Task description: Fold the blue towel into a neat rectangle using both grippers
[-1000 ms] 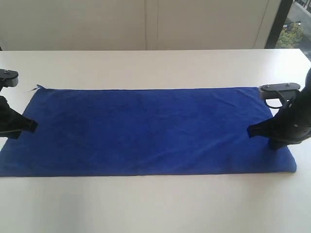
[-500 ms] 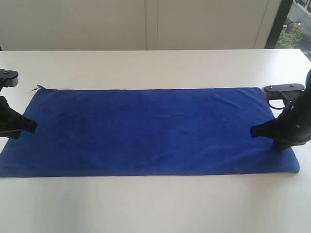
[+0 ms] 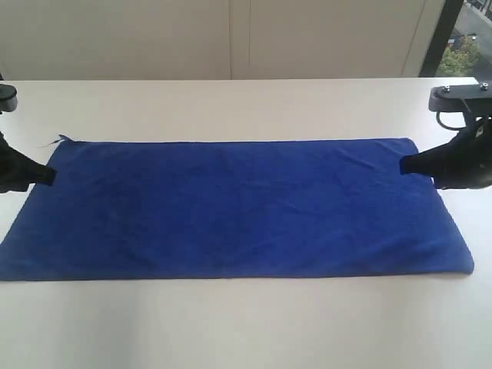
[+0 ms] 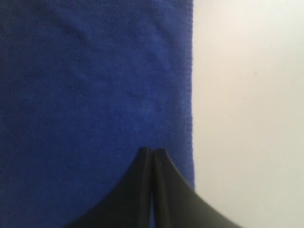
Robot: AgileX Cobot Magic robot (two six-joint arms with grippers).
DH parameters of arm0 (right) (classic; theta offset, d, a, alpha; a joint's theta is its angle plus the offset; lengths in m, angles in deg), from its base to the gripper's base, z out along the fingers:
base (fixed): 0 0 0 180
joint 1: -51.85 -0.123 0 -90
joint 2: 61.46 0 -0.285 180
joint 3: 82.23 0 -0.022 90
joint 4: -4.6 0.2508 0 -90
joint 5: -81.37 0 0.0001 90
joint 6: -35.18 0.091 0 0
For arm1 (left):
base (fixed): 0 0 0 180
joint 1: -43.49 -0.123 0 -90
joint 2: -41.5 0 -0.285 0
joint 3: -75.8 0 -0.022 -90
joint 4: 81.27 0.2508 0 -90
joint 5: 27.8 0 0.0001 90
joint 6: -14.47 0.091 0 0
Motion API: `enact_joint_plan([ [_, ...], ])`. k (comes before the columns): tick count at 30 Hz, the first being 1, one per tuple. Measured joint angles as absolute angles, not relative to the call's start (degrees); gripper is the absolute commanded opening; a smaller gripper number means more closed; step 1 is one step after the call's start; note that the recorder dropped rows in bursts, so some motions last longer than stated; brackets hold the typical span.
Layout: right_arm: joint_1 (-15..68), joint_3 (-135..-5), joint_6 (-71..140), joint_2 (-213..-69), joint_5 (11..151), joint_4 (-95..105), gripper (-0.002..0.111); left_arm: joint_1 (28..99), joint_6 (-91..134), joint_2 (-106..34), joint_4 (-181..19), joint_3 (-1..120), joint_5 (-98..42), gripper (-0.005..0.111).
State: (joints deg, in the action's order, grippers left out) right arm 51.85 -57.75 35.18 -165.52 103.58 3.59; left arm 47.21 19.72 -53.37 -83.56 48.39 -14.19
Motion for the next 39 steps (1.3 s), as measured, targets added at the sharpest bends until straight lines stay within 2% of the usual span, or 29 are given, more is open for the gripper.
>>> enact_joint_plan([
  [6,50.06,-57.75,34.54,-166.11,103.46,4.6,0.0,46.1,18.16,-50.13,-83.56,48.25,-16.26,0.0],
  [17,50.06,-52.95,34.41,-152.25,103.08,4.6,0.0,45.57,16.09,-24.45,-83.56,35.01,-15.65,0.0],
  [24,50.06,-51.8,34.41,-149.48,103.62,4.6,0.0,45.57,15.02,-14.08,-83.56,31.56,-15.01,0.0],
  [34,50.43,-52.86,34.41,-157.52,98.74,4.6,0.0,45.57,14.99,-12.74,-83.56,31.62,-14.7,0.0],
  [39,54.23,-61.21,34.2,-166.86,102.83,4.6,0.0,45.57,14.99,-12.74,-83.56,31.62,-14.7,0.0],
])
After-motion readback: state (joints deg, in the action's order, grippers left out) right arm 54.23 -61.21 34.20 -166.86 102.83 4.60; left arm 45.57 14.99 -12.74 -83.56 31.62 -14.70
